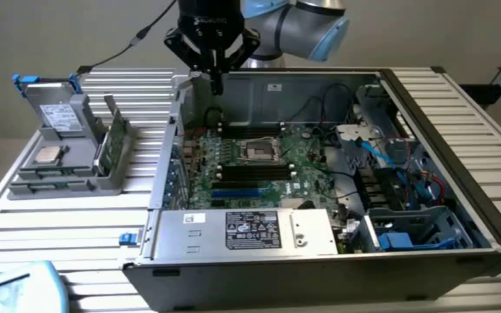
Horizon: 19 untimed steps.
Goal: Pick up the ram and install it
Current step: 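Reach for the ram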
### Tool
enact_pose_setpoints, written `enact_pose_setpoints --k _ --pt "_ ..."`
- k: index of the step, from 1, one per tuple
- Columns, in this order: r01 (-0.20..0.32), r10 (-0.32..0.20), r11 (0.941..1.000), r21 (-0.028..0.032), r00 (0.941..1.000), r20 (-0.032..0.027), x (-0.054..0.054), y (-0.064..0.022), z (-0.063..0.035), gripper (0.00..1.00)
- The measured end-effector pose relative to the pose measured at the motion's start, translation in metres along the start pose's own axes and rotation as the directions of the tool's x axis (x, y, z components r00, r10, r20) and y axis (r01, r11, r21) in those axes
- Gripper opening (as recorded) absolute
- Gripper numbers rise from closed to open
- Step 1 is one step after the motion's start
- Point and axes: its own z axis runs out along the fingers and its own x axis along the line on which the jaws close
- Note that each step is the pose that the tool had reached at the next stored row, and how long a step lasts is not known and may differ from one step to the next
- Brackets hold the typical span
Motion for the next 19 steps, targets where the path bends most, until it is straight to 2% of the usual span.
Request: enact_pose_setpoints --k 15,19 --pt "0.0 0.0 1.0 0.0 1.0 0.0 0.0 -0.0002 0.0 0.11" --pt "0.0 0.0 1.0 -0.0032 1.0 0.0032 0.013 -0.0011 -0.0003 0.11"
